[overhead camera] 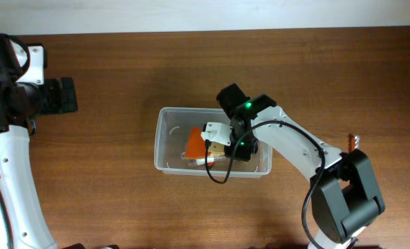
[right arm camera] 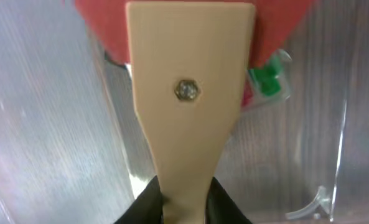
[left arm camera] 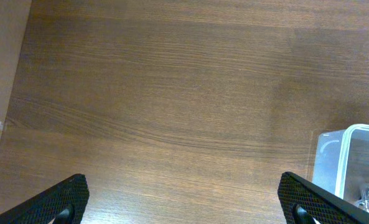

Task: Pack container
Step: 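Lift the scraper with the right gripper and lower it into the container, then release the scraper and move the right gripper to the orange socket rail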

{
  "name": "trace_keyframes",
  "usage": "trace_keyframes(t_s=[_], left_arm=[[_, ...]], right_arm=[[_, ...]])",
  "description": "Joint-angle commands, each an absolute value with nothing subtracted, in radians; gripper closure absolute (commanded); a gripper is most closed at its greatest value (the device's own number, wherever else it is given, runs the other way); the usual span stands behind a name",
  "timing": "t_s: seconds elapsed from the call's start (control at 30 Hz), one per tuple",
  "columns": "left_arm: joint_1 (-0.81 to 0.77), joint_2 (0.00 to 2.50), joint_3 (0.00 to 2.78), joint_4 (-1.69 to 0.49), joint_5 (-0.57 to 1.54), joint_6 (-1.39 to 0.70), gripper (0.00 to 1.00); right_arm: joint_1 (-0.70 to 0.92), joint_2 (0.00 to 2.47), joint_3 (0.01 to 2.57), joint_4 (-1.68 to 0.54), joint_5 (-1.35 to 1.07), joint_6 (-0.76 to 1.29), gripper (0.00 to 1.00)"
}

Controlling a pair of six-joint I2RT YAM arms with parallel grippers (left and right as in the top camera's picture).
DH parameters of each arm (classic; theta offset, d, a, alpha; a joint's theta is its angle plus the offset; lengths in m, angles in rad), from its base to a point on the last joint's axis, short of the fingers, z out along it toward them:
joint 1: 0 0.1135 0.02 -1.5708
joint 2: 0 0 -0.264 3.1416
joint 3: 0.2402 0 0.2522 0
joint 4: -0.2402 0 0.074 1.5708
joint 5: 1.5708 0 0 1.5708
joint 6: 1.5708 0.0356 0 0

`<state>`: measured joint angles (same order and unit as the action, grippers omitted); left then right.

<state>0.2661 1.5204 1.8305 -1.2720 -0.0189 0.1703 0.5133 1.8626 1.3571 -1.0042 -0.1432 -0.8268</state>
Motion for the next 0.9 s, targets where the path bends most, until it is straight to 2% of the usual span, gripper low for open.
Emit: trace_keyframes(t_s=[0.0, 0.1, 0.17, 0.3, 0.4, 0.53, 0.67, 0.87], left_arm=[[0.271, 1.522, 1.834, -1.274, -0.025, 0.158, 0.01], [0.271, 1.522, 1.834, -1.277, -0.025, 0.158, 0.01], [0.271, 1.522, 1.834, -1.277, -0.025, 0.158, 0.01], [0.271, 1.522, 1.834, -1.276, -0.026, 0.158, 0.01], [0.271, 1.522, 1.834, -1.276, -0.026, 0.159, 0.01], [0.271, 1.522, 1.834, -1.276, -0.026, 0.159, 0.01], [0.271, 1.522, 1.834, -1.276, -0.026, 0.159, 0.01], [0.271, 1.522, 1.834, -1.275, -0.026, 0.159, 0.01]], right_arm=[[0.515, 1.852, 1.361, -0.997, -0.146, -0.834, 0.64], [0.515, 1.852, 1.362, -0.998, -0.146, -0.830, 0.32], [0.515, 1.852, 1.367, -1.002, -0.135, -0.818, 0.17], [0.514, 1.835, 1.450, -1.054, -0.047, -0.715, 0.10], [0.499, 1.801, 1.578, -1.119, 0.043, -0.636, 0.01], [0.405, 1.734, 1.773, -1.190, 0.223, -0.409, 0.01], [0.224, 1.674, 1.868, -1.268, 0.274, -0.215, 0.01], [-0.125, 1.646, 1.866, -1.375, 0.247, -0.019, 0.01]])
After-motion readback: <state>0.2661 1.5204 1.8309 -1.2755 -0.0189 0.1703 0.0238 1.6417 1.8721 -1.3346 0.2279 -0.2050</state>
